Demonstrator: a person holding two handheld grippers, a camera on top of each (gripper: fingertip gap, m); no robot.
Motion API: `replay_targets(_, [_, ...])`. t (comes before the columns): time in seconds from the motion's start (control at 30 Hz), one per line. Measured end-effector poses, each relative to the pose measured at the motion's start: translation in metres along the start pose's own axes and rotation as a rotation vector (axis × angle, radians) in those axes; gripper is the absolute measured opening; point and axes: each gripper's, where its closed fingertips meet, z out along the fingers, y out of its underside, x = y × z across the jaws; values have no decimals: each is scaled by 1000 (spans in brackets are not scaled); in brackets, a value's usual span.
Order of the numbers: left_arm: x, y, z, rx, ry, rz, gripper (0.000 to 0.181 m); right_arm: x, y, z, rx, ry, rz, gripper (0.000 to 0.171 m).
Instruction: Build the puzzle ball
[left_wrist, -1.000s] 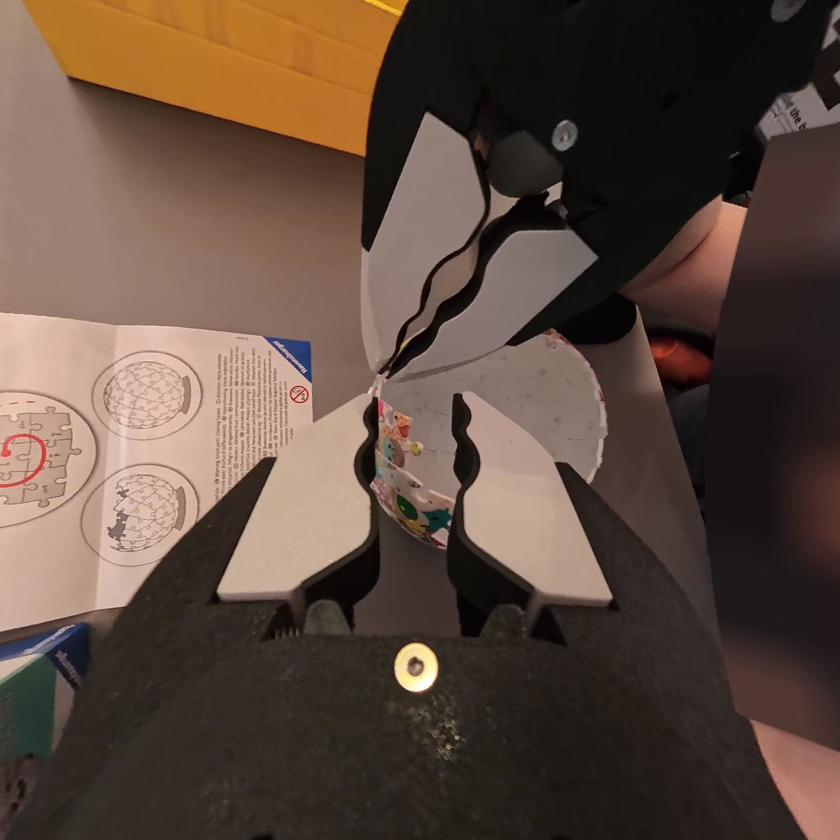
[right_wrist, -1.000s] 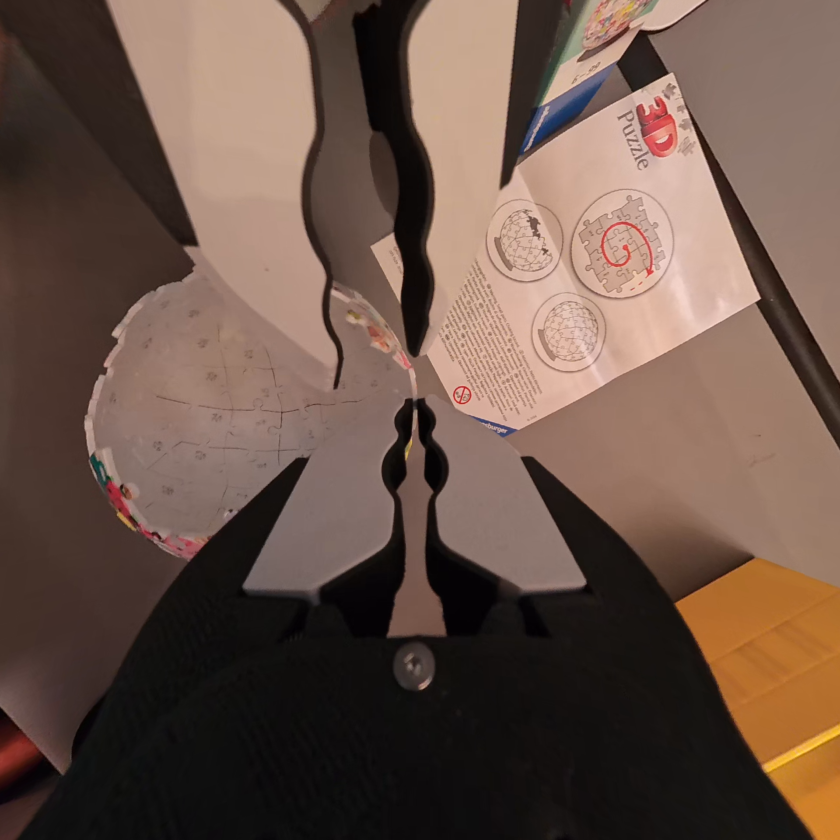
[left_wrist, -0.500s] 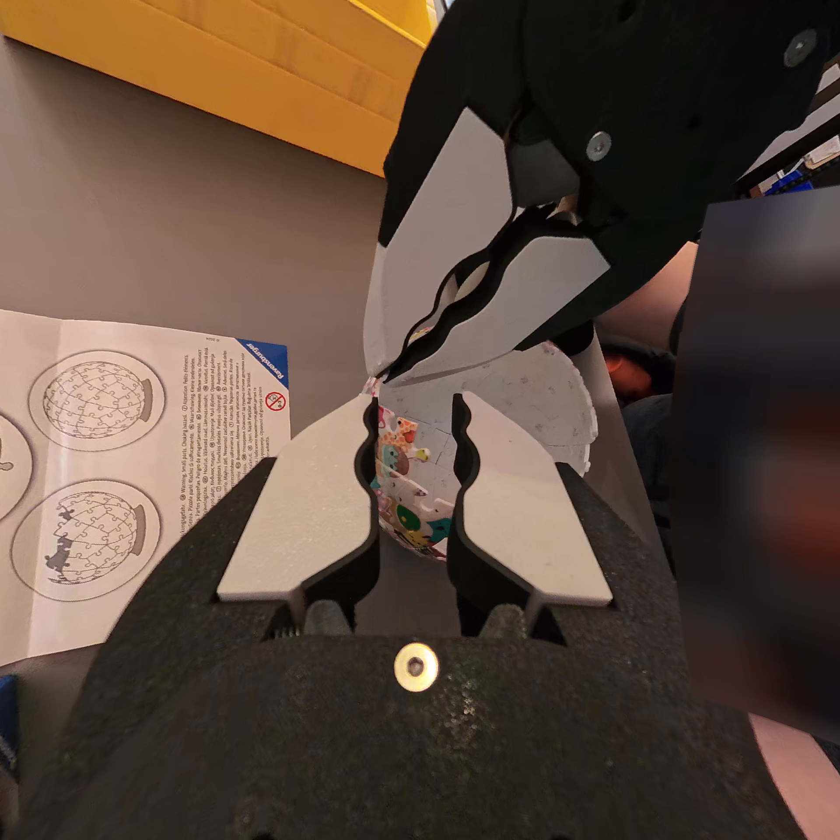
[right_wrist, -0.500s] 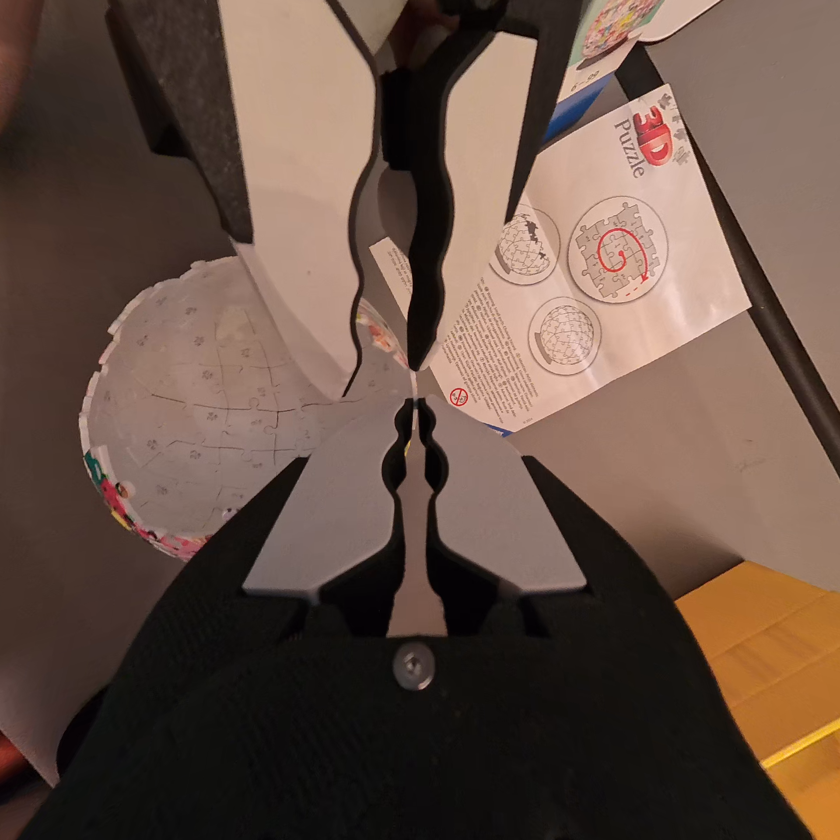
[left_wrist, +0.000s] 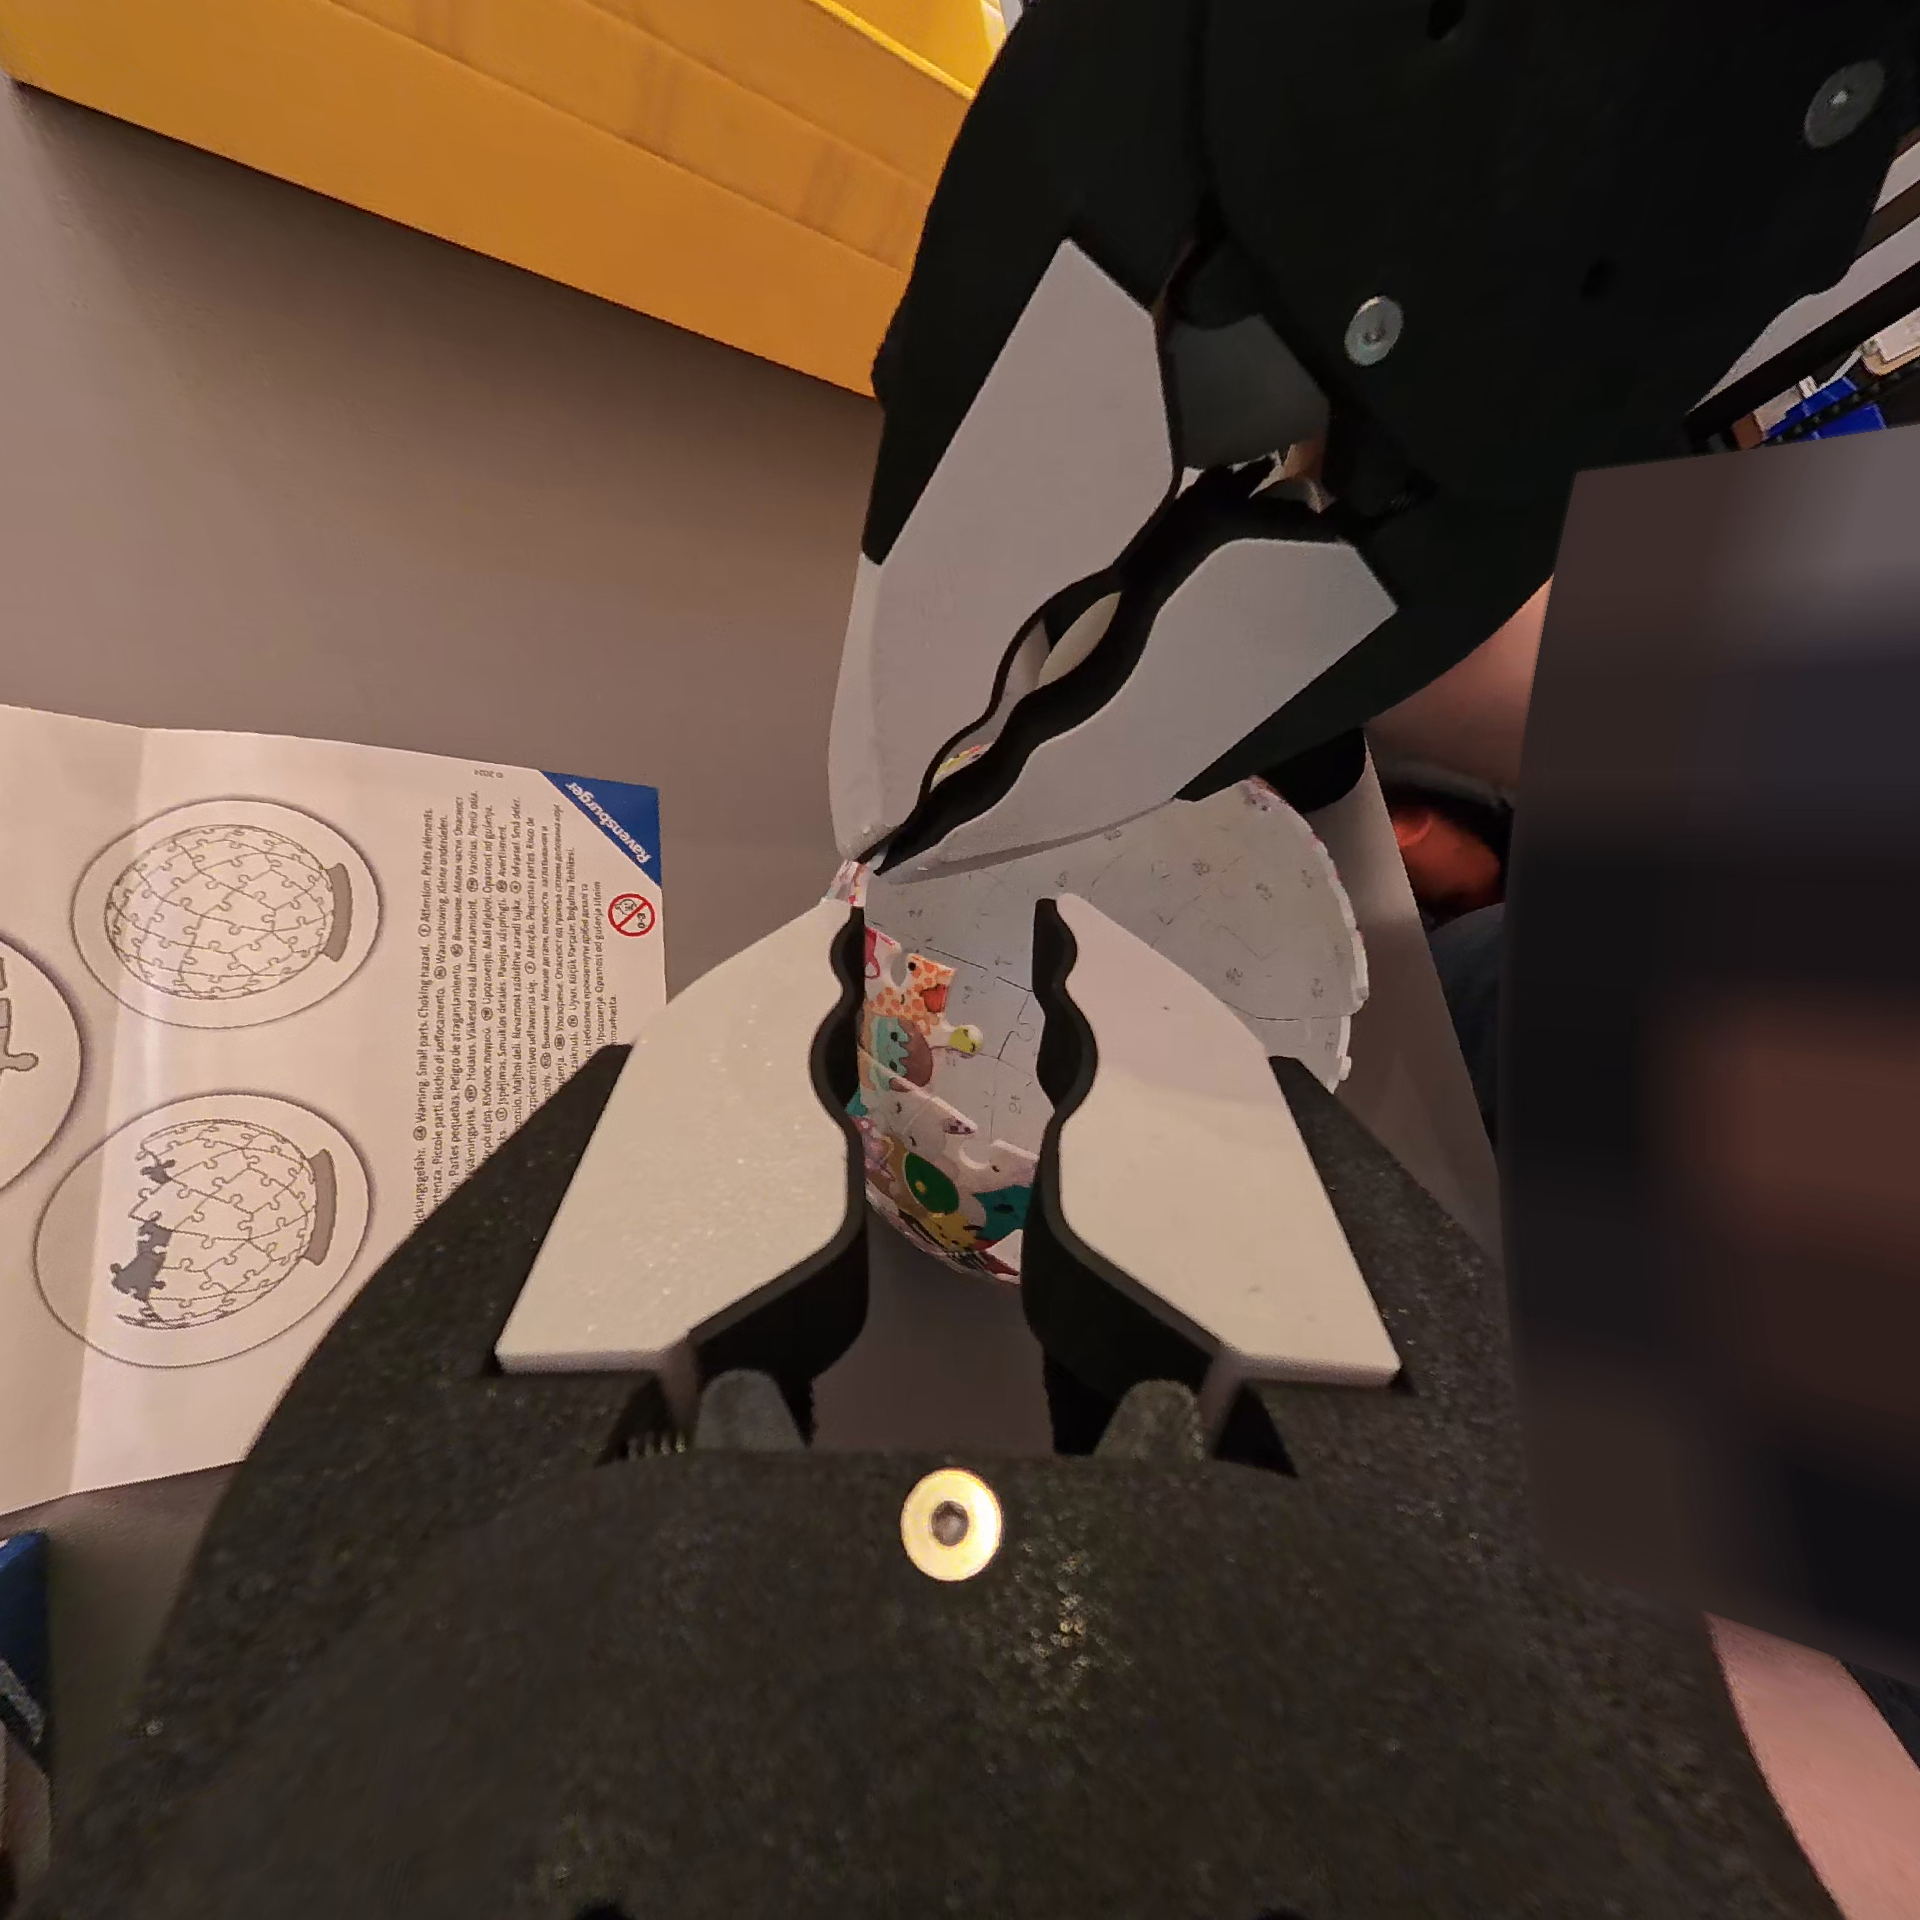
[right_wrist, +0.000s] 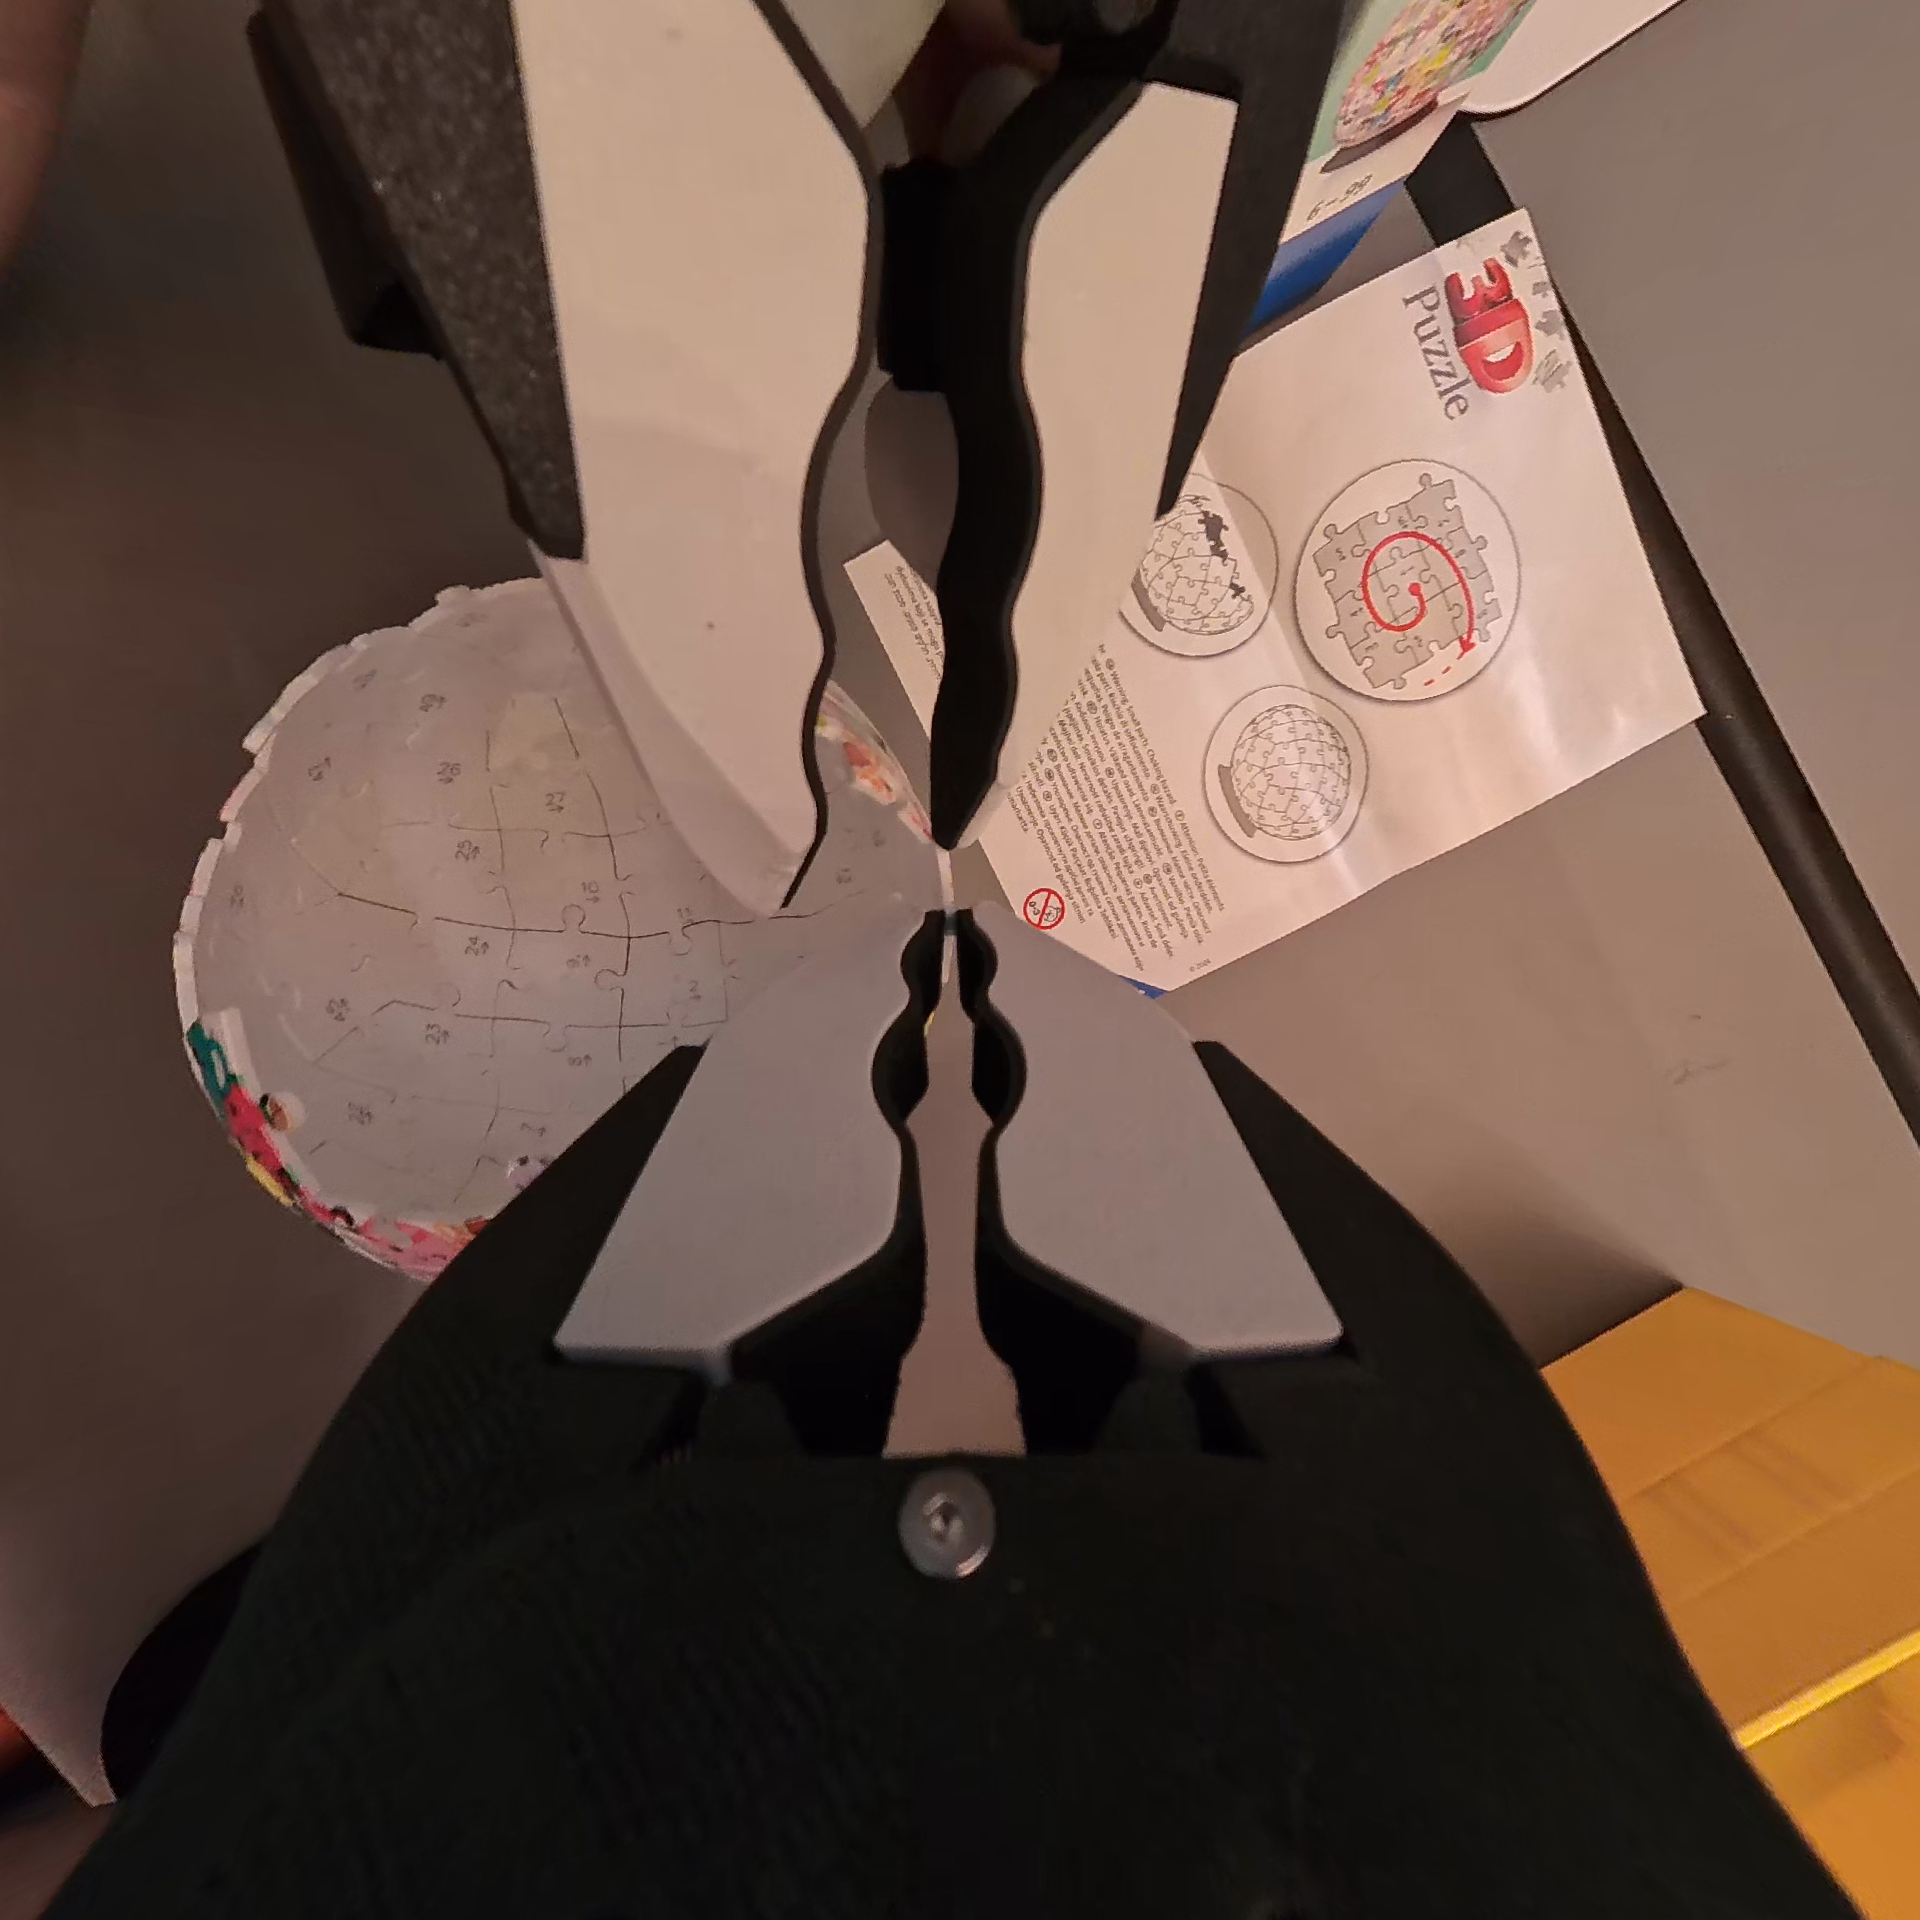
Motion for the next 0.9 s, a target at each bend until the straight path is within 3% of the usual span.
replay_targets(0.67, [0,0,3,-9,-1,3,30,2,-5,-2,42,1,-7,5])
replay_targets(0.9, [1,-1,3,-5,1,4,30,0,-6,-2,60,-25,-12,14])
